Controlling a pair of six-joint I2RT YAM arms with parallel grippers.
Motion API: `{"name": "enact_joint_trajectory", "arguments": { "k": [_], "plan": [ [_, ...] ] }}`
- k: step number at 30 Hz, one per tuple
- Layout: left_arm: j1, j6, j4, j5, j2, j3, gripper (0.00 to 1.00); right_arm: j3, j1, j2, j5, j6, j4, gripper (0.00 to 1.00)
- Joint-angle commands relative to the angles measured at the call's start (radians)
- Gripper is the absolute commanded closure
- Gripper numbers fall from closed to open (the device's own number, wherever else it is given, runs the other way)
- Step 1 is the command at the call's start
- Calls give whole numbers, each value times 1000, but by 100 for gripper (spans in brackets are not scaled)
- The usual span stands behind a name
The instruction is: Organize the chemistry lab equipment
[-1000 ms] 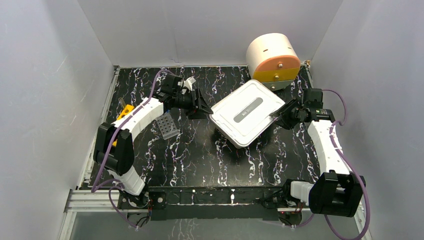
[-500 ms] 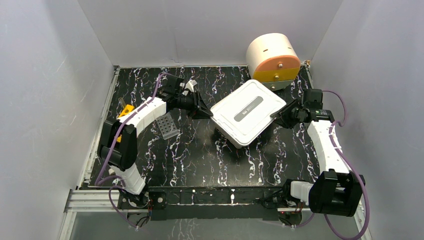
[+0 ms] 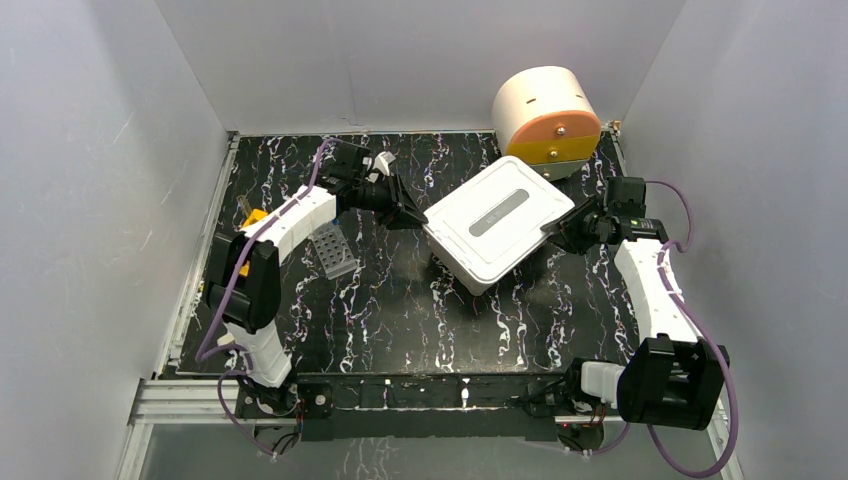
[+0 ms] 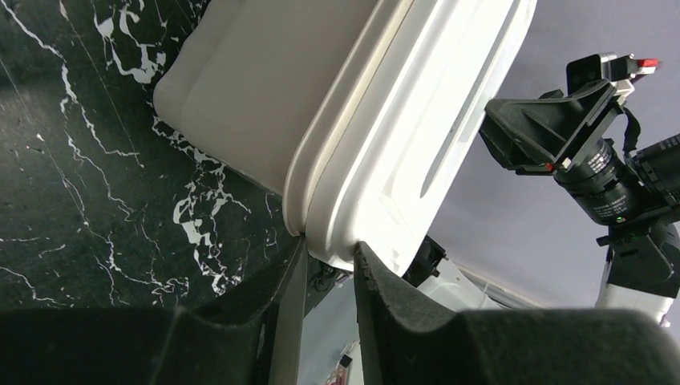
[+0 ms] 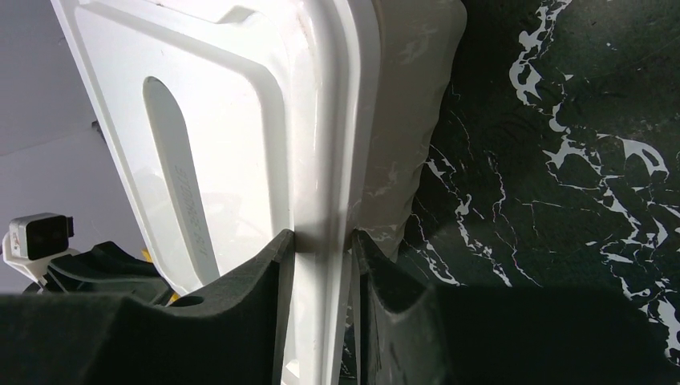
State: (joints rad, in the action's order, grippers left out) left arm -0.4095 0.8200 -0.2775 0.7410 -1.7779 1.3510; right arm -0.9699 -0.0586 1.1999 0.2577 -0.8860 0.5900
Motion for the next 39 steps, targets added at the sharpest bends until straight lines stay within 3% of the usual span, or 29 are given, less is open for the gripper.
{"name": "enact_joint_trajectory", "arguments": {
  "k": [1,19,33,39],
  "plan": [
    [-4,-40,-55,-36,-24,76,76,-7,4,2,42,-1,-55,63],
    [-2,-123,-167,-156,-36,107,57,-39,5,64,76,56,-41,53],
    [-2,-146,-230,-223,-71,97,46,-44,14,145,-74,166,46,47],
    [-2,-186,-269,-257,-72,168,41,-140,31,152,-83,240,54,43]
  ]
}}
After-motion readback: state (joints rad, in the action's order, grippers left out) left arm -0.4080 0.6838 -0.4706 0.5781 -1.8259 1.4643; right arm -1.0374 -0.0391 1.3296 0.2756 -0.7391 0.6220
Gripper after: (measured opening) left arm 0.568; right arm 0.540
